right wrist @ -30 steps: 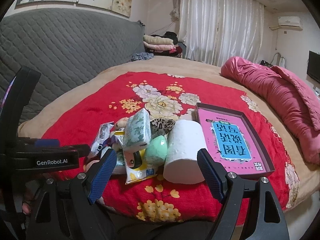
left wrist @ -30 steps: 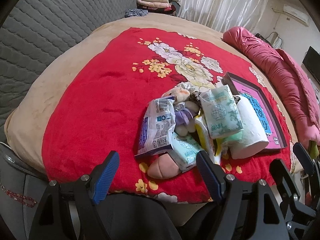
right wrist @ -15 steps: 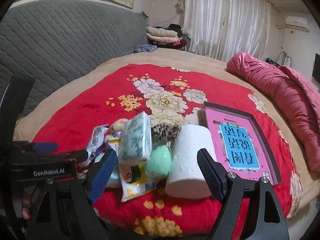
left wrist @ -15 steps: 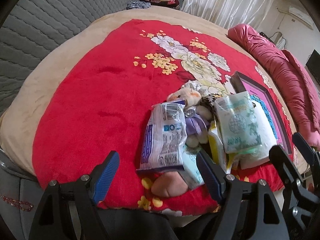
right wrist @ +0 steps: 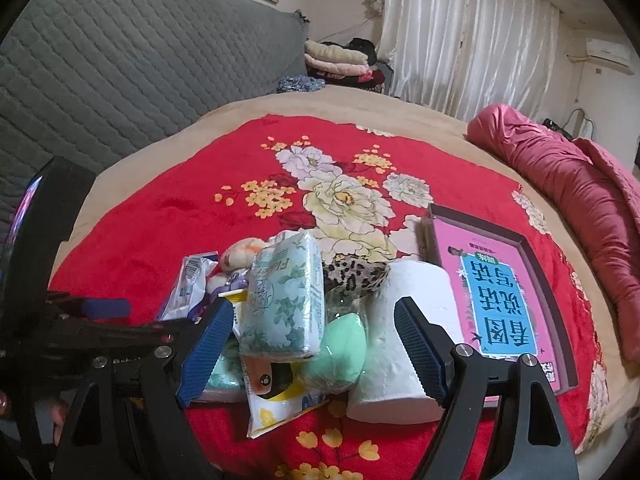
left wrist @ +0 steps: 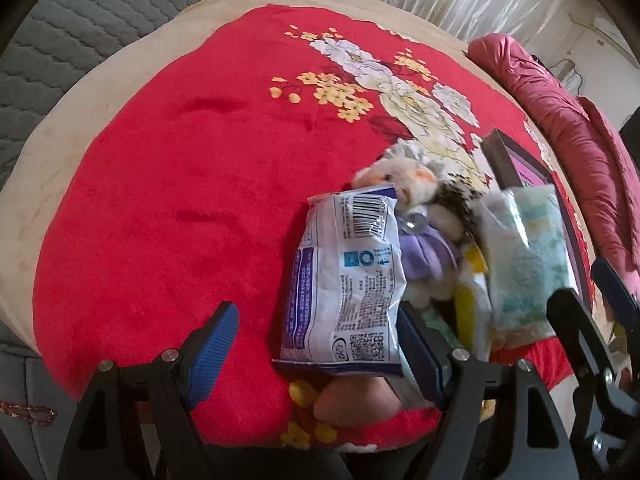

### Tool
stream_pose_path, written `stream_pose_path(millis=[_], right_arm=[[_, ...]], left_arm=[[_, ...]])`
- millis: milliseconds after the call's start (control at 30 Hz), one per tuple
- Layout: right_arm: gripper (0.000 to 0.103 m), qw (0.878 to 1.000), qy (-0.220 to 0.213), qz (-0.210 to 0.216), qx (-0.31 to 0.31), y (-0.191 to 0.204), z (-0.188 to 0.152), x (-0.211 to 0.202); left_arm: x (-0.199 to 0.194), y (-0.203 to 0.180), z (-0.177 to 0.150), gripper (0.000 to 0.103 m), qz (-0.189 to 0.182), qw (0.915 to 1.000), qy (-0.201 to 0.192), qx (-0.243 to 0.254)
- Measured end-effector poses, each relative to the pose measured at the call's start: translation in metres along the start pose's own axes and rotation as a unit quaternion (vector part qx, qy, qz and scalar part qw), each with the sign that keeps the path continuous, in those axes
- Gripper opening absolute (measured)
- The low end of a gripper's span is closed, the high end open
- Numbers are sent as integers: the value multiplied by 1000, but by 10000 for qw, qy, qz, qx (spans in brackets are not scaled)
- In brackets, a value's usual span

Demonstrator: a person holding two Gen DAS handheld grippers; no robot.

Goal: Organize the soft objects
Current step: 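Grasp the white-blue wipe pack with the left tool while the right tool grasps the green floral tissue pack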

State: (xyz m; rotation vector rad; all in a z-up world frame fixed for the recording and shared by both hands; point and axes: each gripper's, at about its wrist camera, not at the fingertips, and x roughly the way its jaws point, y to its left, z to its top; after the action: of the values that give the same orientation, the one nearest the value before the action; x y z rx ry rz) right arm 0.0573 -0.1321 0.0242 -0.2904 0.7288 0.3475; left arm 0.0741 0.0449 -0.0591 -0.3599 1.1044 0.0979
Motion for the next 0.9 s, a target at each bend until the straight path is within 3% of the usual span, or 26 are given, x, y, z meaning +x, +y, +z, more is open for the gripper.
stream_pose_path(millis=[100,233,533,700,900], right_arm=[[83,10000,17,-9,-17,1,2,6],[83,10000,11,-47,-44,3,5,13],[81,9991,104,-234,-348,15,7,35],[40,9987,100,-142,-489,18,4,39],[27,9995,-65,27,-319,7,3,32]], left_arm=[[5,3,3,78,-57,10000,15,7],[15,4,4,66,-147,9998,137,-22],[23,9,10,60,-367,9991,119,-170],[22,11,8,58,-410,9989,0,-220],[8,5,4,55,-398,9985,-362,-49]])
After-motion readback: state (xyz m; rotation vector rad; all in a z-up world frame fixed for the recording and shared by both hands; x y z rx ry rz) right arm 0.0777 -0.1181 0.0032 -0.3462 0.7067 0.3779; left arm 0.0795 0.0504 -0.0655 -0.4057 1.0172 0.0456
